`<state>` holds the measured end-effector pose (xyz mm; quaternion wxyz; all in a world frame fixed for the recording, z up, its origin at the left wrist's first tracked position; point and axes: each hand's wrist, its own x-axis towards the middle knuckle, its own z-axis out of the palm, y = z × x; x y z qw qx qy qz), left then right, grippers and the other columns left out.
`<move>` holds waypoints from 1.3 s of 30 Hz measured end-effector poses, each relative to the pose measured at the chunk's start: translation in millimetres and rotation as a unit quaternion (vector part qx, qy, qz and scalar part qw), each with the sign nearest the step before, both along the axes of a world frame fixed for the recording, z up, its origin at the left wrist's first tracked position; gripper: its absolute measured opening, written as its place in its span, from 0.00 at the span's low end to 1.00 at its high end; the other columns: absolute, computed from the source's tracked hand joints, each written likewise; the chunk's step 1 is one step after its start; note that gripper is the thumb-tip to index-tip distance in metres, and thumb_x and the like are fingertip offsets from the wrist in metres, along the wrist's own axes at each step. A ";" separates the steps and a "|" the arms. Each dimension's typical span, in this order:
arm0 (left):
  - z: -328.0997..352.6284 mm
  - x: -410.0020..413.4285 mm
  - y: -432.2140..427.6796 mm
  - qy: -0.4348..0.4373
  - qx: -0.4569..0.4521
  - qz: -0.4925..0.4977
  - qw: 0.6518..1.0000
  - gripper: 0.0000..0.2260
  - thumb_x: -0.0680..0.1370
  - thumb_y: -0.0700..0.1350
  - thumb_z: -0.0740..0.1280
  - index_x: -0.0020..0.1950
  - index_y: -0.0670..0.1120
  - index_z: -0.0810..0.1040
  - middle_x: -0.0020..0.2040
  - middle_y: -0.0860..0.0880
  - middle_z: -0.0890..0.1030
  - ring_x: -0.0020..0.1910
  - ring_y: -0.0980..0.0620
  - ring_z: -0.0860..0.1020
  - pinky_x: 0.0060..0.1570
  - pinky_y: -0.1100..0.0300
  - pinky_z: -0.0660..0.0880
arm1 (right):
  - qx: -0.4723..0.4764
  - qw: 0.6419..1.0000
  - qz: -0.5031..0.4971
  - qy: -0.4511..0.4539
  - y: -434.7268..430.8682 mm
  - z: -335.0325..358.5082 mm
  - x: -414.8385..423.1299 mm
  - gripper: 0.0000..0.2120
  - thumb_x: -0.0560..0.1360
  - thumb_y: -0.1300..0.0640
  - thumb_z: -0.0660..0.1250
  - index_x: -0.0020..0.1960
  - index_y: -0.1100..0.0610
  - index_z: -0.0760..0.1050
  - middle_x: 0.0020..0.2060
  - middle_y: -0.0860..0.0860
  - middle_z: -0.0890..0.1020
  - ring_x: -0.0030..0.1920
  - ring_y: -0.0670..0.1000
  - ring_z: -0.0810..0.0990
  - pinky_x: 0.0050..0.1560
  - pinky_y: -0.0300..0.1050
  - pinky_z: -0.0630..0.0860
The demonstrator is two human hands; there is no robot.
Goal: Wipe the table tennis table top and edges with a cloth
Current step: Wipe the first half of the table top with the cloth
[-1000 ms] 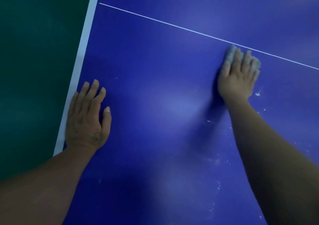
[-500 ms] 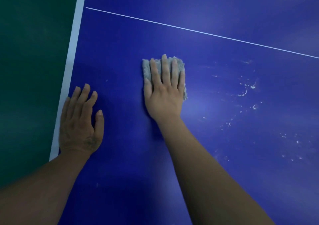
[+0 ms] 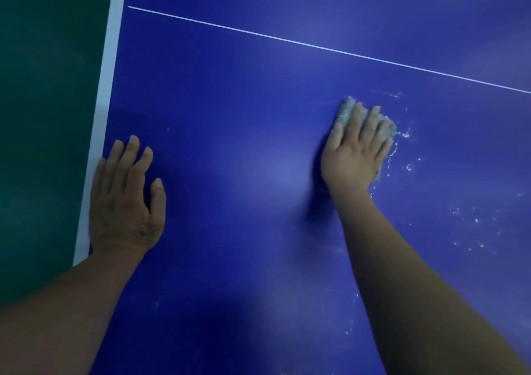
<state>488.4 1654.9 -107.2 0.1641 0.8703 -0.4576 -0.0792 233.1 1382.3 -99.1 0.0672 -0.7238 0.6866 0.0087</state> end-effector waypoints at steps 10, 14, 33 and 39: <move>-1.5 0.4 0.3 -0.008 -0.003 -0.005 1.000 0.26 0.86 0.50 0.55 0.83 0.41 0.65 0.87 0.44 0.60 0.87 0.45 0.53 0.85 0.42 0.50 | -0.002 0.985 0.172 -0.026 -45.4 3.6 34.8 0.28 0.88 0.41 0.47 0.87 0.43 0.54 0.87 0.50 0.54 0.87 0.57 0.48 0.85 0.59 0.42; -0.7 -0.6 -0.6 -0.006 0.000 -0.002 1.000 0.26 0.86 0.50 0.55 0.83 0.41 0.65 0.87 0.44 0.60 0.87 0.45 0.53 0.86 0.43 0.49 | 0.022 0.999 0.001 -0.040 -64.4 6.7 4.8 0.29 0.88 0.41 0.44 0.88 0.45 0.50 0.88 0.51 0.49 0.87 0.57 0.44 0.85 0.61 0.40; 10.5 -4.4 -0.1 -0.008 -0.011 -0.010 1.000 0.26 0.85 0.49 0.56 0.83 0.40 0.65 0.86 0.42 0.60 0.87 0.42 0.54 0.86 0.45 0.47 | -0.023 0.991 0.129 -0.004 141.5 4.2 -1.7 0.29 0.88 0.45 0.46 0.87 0.50 0.55 0.87 0.55 0.55 0.87 0.60 0.49 0.86 0.61 0.43; 11.2 -7.3 4.6 -0.023 -0.010 -0.011 1.000 0.25 0.87 0.49 0.56 0.83 0.42 0.64 0.87 0.42 0.59 0.87 0.42 0.53 0.86 0.46 0.46 | -0.015 0.997 0.080 -0.007 144.3 5.4 -65.7 0.28 0.88 0.44 0.50 0.87 0.48 0.56 0.87 0.52 0.55 0.87 0.56 0.48 0.86 0.58 0.43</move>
